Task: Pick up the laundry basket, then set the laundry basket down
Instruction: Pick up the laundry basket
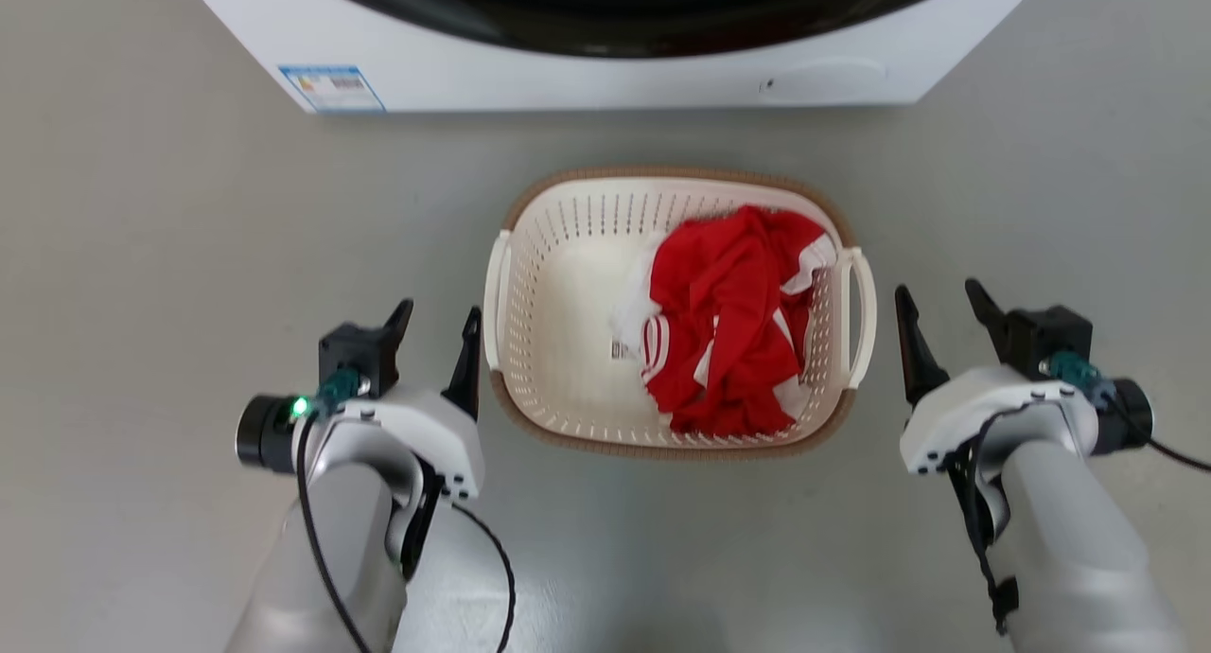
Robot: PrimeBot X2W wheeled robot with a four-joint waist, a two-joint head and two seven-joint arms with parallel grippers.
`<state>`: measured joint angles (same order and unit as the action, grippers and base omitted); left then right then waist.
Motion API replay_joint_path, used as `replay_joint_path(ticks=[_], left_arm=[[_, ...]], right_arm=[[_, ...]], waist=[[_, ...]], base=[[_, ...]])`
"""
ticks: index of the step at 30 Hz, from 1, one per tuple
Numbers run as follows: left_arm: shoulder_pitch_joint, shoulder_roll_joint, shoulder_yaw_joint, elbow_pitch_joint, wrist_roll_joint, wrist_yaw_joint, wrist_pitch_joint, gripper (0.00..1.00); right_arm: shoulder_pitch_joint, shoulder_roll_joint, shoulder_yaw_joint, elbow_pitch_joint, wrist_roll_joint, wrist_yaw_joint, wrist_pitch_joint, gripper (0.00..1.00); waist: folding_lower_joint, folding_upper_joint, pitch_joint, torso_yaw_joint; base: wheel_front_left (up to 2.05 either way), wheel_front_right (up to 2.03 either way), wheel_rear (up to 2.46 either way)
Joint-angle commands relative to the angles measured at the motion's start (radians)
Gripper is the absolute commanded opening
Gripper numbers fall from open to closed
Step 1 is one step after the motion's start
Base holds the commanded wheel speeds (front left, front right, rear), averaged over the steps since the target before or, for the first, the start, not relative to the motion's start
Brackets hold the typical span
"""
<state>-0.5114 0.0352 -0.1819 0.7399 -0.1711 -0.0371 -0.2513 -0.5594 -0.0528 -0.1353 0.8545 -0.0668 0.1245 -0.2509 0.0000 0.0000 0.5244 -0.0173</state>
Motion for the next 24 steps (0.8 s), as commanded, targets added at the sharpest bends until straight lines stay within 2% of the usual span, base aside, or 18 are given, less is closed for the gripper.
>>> replay_joint_path(ticks=[1,12,24], left_arm=[[-0.029,0.015,0.019,0.000,-0.007,-0.010,-0.010,1.00],[-0.263,0.015,-0.025,0.242,-0.018,-0.030,-0.009,1.00],[-0.389,0.015,-0.067,0.360,-0.052,-0.050,-0.010,1.00]], right_arm=[[-0.015,0.003,0.016,-0.006,-0.015,0.006,-0.011,1.00],[-0.130,0.003,-0.015,0.065,-0.051,0.006,-0.011,1.00],[-0.176,0.003,-0.004,0.082,-0.055,0.006,-0.011,1.00]], waist=[[0.0000,0.0000,0.039,0.000],[0.0000,0.0000,0.193,-0.020],[0.0000,0.0000,0.279,-0.023]], base=[[0.00,0.00,0.00],[0.00,0.00,0.00],[0.00,0.00,0.00]])
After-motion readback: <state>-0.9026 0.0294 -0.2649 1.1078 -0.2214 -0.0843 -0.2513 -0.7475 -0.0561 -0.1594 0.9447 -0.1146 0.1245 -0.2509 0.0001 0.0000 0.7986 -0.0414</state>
